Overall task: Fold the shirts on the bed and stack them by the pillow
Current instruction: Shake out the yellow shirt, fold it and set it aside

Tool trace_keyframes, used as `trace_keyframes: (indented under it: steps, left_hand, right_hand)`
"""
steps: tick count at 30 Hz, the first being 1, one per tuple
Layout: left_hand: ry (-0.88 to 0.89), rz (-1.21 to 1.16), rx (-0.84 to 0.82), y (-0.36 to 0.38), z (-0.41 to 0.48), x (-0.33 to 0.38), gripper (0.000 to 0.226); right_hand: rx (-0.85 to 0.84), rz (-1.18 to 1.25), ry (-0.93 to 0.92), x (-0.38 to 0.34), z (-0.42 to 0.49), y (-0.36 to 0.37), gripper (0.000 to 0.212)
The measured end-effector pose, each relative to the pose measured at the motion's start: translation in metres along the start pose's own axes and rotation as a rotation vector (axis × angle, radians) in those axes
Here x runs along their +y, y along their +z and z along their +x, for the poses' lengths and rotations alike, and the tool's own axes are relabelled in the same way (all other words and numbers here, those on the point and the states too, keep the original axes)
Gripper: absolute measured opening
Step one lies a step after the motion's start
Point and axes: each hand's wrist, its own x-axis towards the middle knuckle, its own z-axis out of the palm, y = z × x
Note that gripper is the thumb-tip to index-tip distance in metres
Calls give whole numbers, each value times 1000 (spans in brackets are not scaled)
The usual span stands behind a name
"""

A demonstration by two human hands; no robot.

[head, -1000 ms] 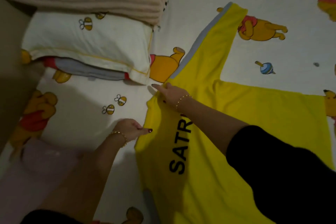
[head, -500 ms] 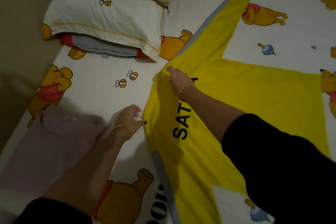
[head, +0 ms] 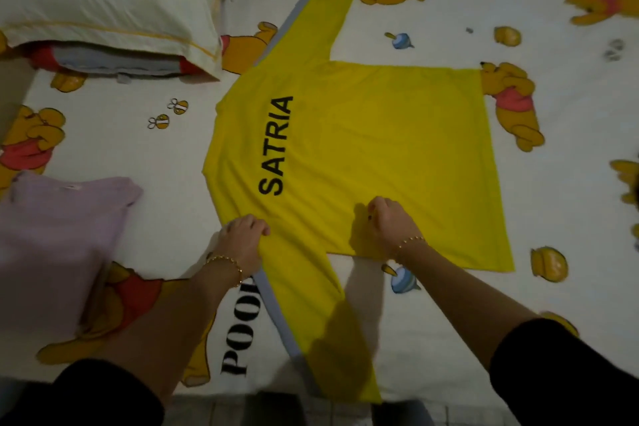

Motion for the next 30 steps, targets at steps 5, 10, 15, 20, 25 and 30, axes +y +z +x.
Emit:
trace_keyframes:
  steps: [5,10,15,20,25,30]
  left_hand:
    - [-10,396,-212,12,-14,11,87]
    - [172,540,100,31,-8,1,60]
    - [341,585,520,42,10,-2,23]
    - [410,339,380,40,12,7,43]
    - [336,170,96,38,-6,-19,69]
    - [138,15,-30,76,-22,-64,62]
  right_hand:
    - [41,-215,-67,48,-61,13,50]
    - [225,-418,1,73,-72,28,47]
    - [332,-456,88,90,-60,36,42]
    - [357,-483,88,98,-57,36,23]
    - [175,-444,180,103,-63,16,20]
    - [-25,-498,94,109,-96,5,29]
